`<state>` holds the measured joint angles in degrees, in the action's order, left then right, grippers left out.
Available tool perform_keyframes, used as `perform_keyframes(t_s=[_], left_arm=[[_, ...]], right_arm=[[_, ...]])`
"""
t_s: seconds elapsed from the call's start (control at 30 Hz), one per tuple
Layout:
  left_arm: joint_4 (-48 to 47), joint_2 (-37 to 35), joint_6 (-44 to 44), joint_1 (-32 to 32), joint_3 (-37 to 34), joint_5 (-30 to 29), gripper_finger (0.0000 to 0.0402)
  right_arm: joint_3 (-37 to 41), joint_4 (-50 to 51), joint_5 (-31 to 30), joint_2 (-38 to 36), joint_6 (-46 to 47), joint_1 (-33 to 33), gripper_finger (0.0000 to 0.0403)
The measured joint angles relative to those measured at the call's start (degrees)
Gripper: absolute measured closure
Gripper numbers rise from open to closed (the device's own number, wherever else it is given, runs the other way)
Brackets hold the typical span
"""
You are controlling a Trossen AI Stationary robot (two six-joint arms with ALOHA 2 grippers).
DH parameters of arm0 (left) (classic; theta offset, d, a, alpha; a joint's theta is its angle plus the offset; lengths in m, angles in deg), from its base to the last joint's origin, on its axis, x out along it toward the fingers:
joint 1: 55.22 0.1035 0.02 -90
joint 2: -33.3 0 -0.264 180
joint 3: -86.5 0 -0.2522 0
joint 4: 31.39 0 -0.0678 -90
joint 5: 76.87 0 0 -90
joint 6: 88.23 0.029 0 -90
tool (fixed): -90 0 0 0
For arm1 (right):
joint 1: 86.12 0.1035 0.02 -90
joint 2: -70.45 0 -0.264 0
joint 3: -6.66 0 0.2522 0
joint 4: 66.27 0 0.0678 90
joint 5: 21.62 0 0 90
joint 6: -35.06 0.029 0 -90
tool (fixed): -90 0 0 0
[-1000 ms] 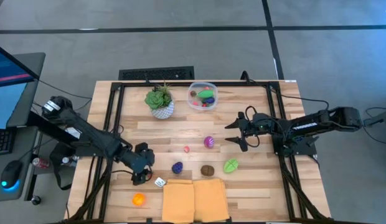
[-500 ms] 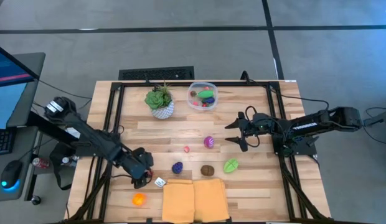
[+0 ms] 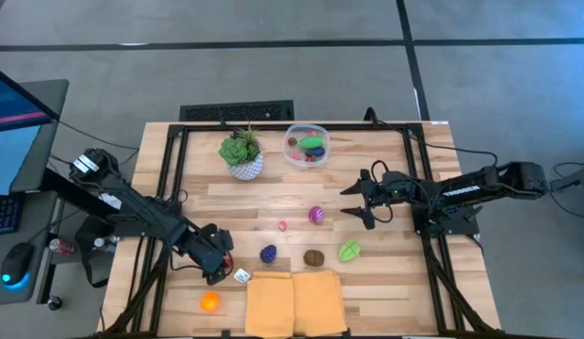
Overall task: Pick and placing Produce into tupperware
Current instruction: Put the strawberry into the transparent bin
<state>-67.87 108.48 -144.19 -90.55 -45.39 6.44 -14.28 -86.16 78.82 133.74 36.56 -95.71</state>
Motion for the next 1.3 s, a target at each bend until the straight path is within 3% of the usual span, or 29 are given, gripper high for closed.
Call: perform_keyframes(t_s=[0.4, 1.3], left_arm=[[0.5, 0.0, 0.5, 0.0, 0.0, 0.0, 0.0168], [0.8, 1.1, 3.8, -1.1, 0.0, 0.3, 0.0168]], right_arm=[[0.0, 0.0, 0.0, 0.0, 0.0, 0.0, 0.0088], [0.0, 0.0, 0.0, 0.0, 0.0, 0.0, 0.0088]])
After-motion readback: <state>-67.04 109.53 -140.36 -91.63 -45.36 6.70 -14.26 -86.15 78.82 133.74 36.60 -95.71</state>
